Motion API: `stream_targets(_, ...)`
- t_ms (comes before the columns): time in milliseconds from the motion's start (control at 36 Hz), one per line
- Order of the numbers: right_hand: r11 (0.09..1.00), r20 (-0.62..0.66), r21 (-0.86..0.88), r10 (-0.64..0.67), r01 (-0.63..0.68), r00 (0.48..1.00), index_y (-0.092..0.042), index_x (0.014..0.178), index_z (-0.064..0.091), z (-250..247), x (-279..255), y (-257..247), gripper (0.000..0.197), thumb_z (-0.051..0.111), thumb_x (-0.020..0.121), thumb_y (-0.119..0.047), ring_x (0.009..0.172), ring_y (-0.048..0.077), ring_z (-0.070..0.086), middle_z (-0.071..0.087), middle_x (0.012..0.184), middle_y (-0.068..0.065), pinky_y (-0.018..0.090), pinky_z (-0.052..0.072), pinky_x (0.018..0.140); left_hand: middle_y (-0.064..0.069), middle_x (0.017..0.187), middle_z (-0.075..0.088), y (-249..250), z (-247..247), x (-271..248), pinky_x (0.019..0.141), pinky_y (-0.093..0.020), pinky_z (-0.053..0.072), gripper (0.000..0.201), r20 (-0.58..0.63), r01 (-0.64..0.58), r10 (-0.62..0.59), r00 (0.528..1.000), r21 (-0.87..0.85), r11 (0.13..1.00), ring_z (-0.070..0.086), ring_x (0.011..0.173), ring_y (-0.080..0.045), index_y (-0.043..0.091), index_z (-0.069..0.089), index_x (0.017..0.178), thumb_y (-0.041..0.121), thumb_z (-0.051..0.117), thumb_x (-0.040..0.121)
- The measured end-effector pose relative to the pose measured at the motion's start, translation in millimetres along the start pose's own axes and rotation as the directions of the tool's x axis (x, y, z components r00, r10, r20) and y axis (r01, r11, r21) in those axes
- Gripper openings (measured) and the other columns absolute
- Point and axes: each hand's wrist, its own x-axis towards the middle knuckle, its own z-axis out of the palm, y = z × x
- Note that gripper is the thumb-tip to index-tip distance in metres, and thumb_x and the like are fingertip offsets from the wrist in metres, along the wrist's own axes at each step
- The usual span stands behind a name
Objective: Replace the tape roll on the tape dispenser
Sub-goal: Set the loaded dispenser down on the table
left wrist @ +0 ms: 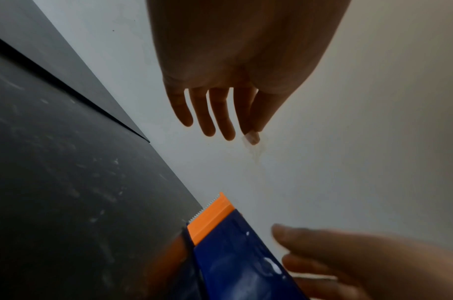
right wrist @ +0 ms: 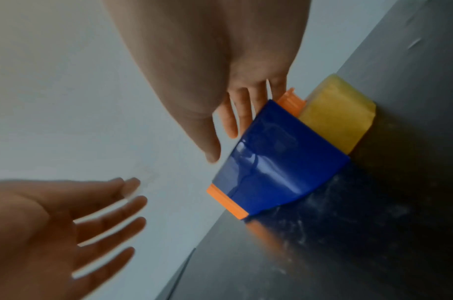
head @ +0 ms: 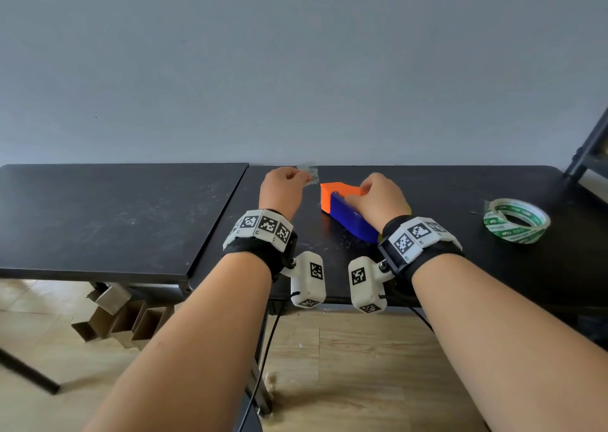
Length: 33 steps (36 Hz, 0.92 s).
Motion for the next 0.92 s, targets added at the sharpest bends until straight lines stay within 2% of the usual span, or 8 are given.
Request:
stream_targets(111,0.976,-0.08,0.192,-0.088,0.102,0.993,-0.017,0.089,0.073,-17.0,-4.1,-4.1,0.017,0.06,0.09,-0.028,0.092,0.024,0.068,0.074,0.093,0.0,0.041,0.054,0.089,0.006,0.064,0.053,11.9,4.8,-7.5,0.052,-0.023,0.033,0.021,0.056,-0.016,0.016,0.998,0.003,1.0,0.042,0.056,-0.008,0.008,0.072,0.092,0.02,0.055,0.091)
stream_targets(250,0.945,-0.093,0.293,-0.125,0.147,0.988,-0.01,0.096,0.076,-37.7,-11.9,-4.5,0.025,0.062,0.092,-0.03,0.097,0.022,0.067,0.075,0.1,0.005,0.042,0.053,0.092,-0.002,0.087,0.062,29.4,18.9,-17.6,0.06,-0.022,0.038,0.021,0.182,-0.056,0.053,0.982,0.009,0.998,0.052,0.077,-0.016,0.006,0.071,0.097,0.018,0.054,0.093)
stream_targets(444,0.915,-0.057,0.386,-0.101,0.115,0.993,-0.013,0.09,0.077,-61.7,-22.2,15.1,0.015,0.067,0.089,-0.024,0.097,0.021,0.068,0.075,0.096,0.004,0.043,0.054,0.093,0.005,0.072,0.058,48.1,49.8,-34.6,0.055,-0.017,0.035,0.021,0.326,-0.119,0.1,0.94,0.041,0.992,0.047,0.061,-0.005,0.009,0.069,0.095,0.022,0.052,0.095)
stream_targets(611,0.947,-0.102,0.321,0.004,0.029,0.995,-0.02,0.079,0.071,-83.5,-21.4,51.4,0.016,0.062,0.091,-0.027,0.1,0.025,0.066,0.074,0.099,0.005,0.048,0.05,0.096,0.0,0.095,0.06,71.3,80.7,-51.3,0.068,-0.01,0.043,0.028,0.431,-0.103,0.089,0.898,0.011,0.995,0.054,0.082,-0.01,0.01,0.071,0.108,0.021,0.048,0.097)
stream_targets(694,0.952,-0.179,0.306,0.085,-0.027,0.98,-0.02,0.073,0.067,-87.5,-15.5,73.0,0.018,0.061,0.09,-0.025,0.097,0.029,0.066,0.073,0.094,0.005,0.047,0.051,0.092,-0.005,0.105,0.064,84.8,102.0,-60.3,0.087,-0.025,0.047,0.029,0.481,-0.097,0.095,0.872,-0.021,0.995,0.058,0.098,-0.016,0.005,0.069,0.115,0.014,0.051,0.095)
stream_targets(750,0.959,-0.229,0.275,0.138,-0.072,0.964,-0.017,0.065,0.061,-90.5,-9.7,90.0,0.025,0.057,0.09,-0.02,0.087,0.035,0.065,0.068,0.084,0.009,0.039,0.053,0.075,-0.002,0.102,0.064,91.7,116.3,-65.2,0.076,-0.017,0.042,0.03,0.492,-0.149,0.118,0.862,0.024,0.989,0.057,0.086,-0.013,0.009,0.07,0.114,0.009,0.047,0.095)
stream_targets(805,0.955,-0.269,0.257,0.218,-0.148,0.938,-0.01,0.069,0.058,-98.2,-6.3,109.3,0.026,0.05,0.092,-0.016,0.073,0.034,0.055,0.057,0.078,0.014,0.032,0.039,0.057,-0.002,0.094,0.057,96.3,128.9,-66.3,0.065,-0.018,0.038,0.026,0.51,-0.167,0.114,0.853,0.059,0.984,0.052,0.078,-0.015,0.012,0.069,0.101,0.004,0.045,0.093)
stream_targets(916,0.911,-0.275,0.268,0.383,-0.313,0.882,-0.003,0.079,0.06,-118.8,-4.2,151.3,0.025,0.048,0.092,-0.02,0.079,0.031,0.054,0.056,0.078,0.014,0.032,0.033,0.068,-0.005,0.091,0.057,95.4,144.4,-63.1,0.063,-0.018,0.039,0.025,0.519,-0.148,0.058,0.853,0.134,0.98,0.052,0.079,-0.015,0.009,0.068,0.107,0.003,0.049,0.091)
